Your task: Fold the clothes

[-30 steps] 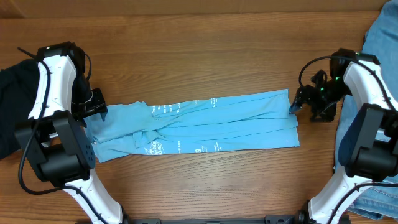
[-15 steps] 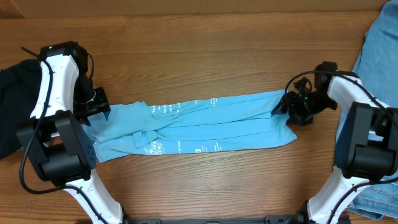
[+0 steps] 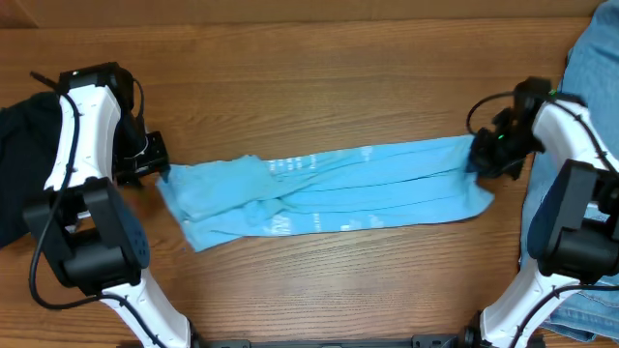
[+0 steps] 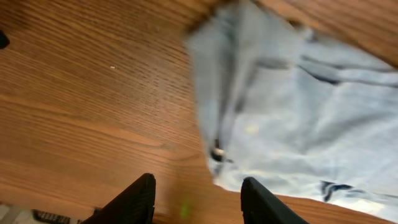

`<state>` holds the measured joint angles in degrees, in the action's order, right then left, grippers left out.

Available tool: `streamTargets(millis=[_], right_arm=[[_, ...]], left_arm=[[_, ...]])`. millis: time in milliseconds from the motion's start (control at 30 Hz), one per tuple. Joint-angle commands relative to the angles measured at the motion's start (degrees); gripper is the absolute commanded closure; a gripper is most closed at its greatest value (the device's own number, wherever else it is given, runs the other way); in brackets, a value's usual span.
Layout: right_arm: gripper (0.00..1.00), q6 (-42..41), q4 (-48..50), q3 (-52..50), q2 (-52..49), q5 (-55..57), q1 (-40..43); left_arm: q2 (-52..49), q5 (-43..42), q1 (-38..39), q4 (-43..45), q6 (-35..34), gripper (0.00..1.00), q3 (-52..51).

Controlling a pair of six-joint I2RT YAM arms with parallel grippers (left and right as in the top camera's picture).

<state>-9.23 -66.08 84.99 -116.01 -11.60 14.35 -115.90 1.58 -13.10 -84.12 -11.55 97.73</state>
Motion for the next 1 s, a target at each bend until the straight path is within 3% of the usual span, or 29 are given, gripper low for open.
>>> streamTargets(millis=[0, 233, 600, 967], right_arm=[[0.96, 0.26, -5.68, 7.63, 1.57, 5.16, -1.18], [0.96, -1.53, -11.13, 8.72, 1.60, 5.81, -14.32], [0.96, -3.78, -7.13, 8.72, 1.33, 7.13, -38.91], [0.96, -4.55, 0.31, 8.72, 1.07, 7.04, -42.97]], left_arm=[[3.87, -1.66, 0.48, 0.42, 1.49, 0.52, -0.11], [4.04, -2.97, 0.48, 0.87, 1.70, 0.51, -0.11], [4.04, -3.19, 0.50, 1.05, 1.75, 0.51, -0.13], [4.04, -5.29, 0.50, 1.05, 2.82, 0.51, -0.13]])
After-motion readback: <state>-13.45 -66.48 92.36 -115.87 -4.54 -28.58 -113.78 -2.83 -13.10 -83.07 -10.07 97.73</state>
